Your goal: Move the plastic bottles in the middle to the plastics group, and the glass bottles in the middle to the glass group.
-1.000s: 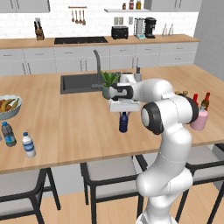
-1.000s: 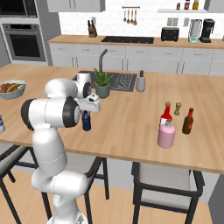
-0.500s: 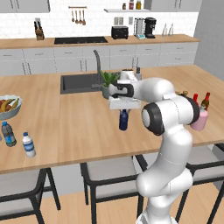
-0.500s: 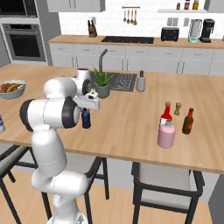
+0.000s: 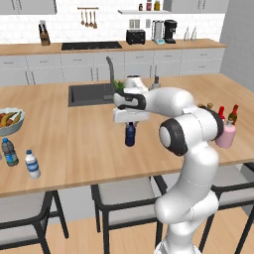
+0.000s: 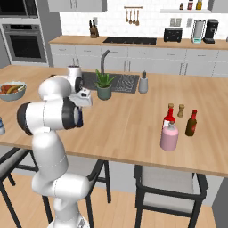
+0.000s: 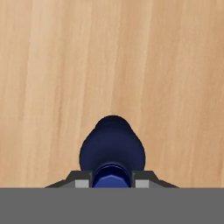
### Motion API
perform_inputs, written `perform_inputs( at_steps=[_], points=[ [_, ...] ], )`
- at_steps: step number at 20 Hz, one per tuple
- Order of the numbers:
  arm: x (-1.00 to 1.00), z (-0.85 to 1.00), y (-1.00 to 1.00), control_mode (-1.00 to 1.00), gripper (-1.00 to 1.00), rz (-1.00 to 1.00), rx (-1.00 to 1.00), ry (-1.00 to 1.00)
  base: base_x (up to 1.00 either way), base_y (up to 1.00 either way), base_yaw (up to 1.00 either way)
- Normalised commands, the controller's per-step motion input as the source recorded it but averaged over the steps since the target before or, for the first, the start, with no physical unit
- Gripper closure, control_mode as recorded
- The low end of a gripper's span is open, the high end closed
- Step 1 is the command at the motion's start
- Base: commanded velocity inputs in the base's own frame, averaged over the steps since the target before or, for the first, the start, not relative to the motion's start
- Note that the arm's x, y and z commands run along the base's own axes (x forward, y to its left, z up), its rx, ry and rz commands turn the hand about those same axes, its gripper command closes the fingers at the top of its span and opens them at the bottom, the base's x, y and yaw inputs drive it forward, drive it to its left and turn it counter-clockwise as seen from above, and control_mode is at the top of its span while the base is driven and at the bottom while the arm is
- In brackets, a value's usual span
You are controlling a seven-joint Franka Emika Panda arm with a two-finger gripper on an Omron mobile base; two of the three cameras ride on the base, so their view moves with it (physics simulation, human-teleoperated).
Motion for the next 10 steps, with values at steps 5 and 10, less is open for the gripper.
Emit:
perform_inputs(
  at_steps=[5, 10],
  points=[
    [-0.12, 0.13, 0.79, -1.0, 1.0, 0.2, 0.01, 0.0, 0.0, 0.0, 0.0],
    [-0.25, 0.08, 0.64, -1.0, 1.0, 0.21, 0.08, 0.0, 0.0, 0.0, 0.0]
  ],
)
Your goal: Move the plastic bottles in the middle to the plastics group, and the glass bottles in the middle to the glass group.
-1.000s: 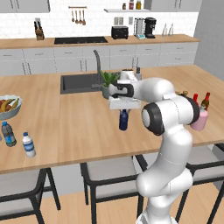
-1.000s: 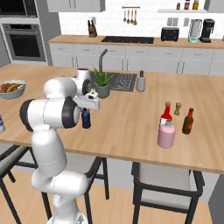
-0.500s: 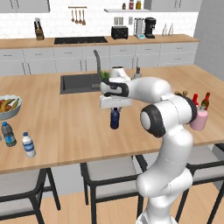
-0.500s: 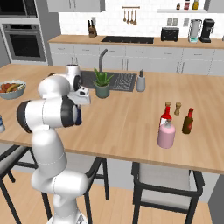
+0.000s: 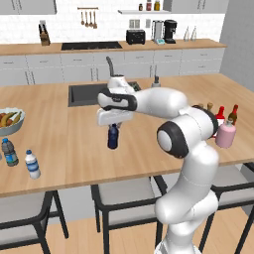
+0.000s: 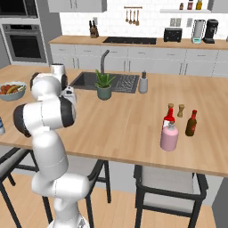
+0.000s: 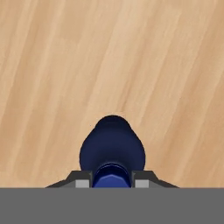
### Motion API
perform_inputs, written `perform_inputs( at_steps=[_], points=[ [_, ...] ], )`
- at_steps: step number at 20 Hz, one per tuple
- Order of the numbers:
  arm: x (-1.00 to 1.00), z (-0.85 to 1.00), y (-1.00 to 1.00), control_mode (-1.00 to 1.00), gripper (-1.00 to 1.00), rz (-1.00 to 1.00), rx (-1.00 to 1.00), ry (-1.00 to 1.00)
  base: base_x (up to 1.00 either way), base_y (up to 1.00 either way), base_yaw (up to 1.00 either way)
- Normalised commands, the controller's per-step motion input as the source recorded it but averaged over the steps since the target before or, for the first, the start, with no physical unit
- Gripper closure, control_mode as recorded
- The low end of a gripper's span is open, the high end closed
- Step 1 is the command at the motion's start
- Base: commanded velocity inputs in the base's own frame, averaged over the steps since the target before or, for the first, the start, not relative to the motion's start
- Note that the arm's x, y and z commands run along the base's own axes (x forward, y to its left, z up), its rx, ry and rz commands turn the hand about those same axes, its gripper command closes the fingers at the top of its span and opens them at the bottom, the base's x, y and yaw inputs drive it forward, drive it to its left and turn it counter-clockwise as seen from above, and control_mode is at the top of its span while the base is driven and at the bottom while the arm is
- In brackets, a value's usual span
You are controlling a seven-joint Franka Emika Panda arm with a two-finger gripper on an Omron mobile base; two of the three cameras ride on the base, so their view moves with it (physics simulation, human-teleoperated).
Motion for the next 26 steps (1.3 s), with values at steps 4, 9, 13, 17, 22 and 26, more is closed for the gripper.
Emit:
perform_inputs(
  at_steps=[4, 9, 13, 17, 22, 26],
  points=[
    [-0.34, 0.01, 0.54, -1.0, 1.0, 0.21, 0.09, 0.0, 0.0, 0.0, 0.0],
    [-0.35, 0.0, 0.6, -1.0, 1.0, 0.23, 0.02, 0.0, 0.0, 0.0, 0.0],
    [-0.18, 0.0, 0.68, -1.0, 1.0, 0.24, 0.0, 0.0, 0.0, 0.0, 0.0],
    [0.0, 0.0, 0.54, -1.0, 1.0, 0.22, 0.0, 0.0, 0.0, 0.0, 0.0],
    [0.0, 0.0, 0.5, -1.0, 1.0, 0.21, 0.0, 0.0, 0.0, 0.0, 0.0],
    [0.0, 0.0, 0.61, -1.0, 1.0, 0.2, 0.0, 0.0, 0.0, 0.0, 0.0]
  ],
)
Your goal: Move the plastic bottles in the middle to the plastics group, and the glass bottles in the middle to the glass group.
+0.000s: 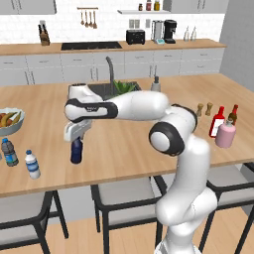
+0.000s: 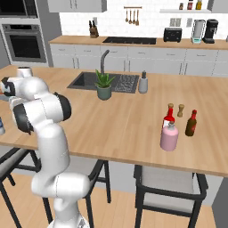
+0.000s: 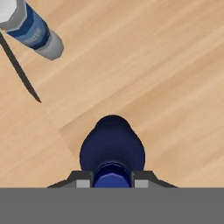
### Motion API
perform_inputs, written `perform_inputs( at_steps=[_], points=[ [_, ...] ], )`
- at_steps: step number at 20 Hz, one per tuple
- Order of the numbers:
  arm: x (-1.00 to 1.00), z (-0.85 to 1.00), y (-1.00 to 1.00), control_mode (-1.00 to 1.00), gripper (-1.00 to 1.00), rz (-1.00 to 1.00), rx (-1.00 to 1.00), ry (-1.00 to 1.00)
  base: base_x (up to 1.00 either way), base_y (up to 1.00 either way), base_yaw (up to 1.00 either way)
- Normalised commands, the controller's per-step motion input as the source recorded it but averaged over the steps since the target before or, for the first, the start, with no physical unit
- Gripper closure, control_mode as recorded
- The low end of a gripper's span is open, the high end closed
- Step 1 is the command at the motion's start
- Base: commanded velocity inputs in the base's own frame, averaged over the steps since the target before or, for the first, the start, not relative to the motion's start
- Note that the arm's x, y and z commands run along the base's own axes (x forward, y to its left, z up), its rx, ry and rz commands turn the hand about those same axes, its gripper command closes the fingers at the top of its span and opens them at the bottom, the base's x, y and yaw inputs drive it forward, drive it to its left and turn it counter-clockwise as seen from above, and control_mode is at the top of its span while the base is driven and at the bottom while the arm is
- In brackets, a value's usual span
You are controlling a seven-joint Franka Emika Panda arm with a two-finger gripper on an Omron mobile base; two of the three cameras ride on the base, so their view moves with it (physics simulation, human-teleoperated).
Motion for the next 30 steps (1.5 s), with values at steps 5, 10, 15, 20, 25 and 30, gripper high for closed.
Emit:
perform_inputs(
  at_steps=[5, 10, 15, 20, 25, 30],
  points=[
    [0.02, 0.0, 0.6, -1.0, 1.0, 0.18, 0.0, 0.0, 0.0, 0.0, 0.0],
    [0.12, 0.0, 0.42, -1.0, 1.0, 0.13, 0.0, 0.0, 0.0, 0.0, 0.0],
    [0.18, -0.02, 0.46, -1.0, 1.0, 0.11, -0.01, 0.0, 0.0, 0.0, 0.0],
    [0.07, -0.25, 0.35, -1.0, 1.0, 0.11, -0.05, 0.0, 0.0, 0.0, 0.0],
    [0.0, -0.27, 0.0, -1.0, 1.0, 0.07, -0.04, 0.0, 0.0, 0.0, 0.0],
    [0.0, -0.05, 0.0, -1.0, 1.0, 0.05, 0.0, 0.0, 0.0, 0.0, 0.0]
  ],
)
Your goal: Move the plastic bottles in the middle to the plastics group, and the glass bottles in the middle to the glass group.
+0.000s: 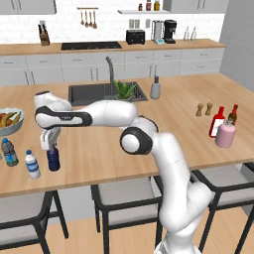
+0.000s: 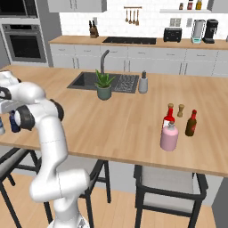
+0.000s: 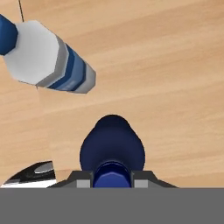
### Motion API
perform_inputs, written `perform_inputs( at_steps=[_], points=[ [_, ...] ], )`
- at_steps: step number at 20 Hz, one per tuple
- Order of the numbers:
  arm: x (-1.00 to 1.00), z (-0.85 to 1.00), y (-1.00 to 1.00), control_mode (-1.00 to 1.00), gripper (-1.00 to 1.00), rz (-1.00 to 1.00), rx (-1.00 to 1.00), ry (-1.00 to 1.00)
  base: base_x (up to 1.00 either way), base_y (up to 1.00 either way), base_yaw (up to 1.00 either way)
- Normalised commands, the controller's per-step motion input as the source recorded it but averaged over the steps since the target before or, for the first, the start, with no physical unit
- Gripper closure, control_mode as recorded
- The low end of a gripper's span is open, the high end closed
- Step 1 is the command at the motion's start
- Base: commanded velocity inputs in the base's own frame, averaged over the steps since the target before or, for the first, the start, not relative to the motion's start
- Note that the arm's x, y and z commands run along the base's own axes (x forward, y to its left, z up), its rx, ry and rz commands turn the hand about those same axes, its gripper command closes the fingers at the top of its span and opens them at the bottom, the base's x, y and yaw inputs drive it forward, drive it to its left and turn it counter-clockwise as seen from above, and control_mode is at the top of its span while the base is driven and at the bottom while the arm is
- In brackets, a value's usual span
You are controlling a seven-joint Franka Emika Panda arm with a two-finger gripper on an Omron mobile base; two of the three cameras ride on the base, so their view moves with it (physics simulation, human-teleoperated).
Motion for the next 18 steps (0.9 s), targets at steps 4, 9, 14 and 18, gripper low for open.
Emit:
perform_inputs(
  at_steps=[4, 9, 14, 18],
  points=[
    [0.0, -0.04, 0.0, -1.0, -1.0, 0.02, 0.0, 0.0, 0.0, 0.0, 0.0],
    [0.0, 0.0, -0.02, -1.0, -1.0, 0.0, 0.0, 0.0, 0.0, 0.0, 0.0],
    [0.0, 0.0, 0.0, -1.0, -1.0, 0.0, 0.0, 0.0, 0.0, 0.0, 0.0],
    [-0.04, 0.19, -0.01, -1.0, -1.0, 0.0, 0.0, -0.02, 0.0, 0.0, 0.0]
  ],
)
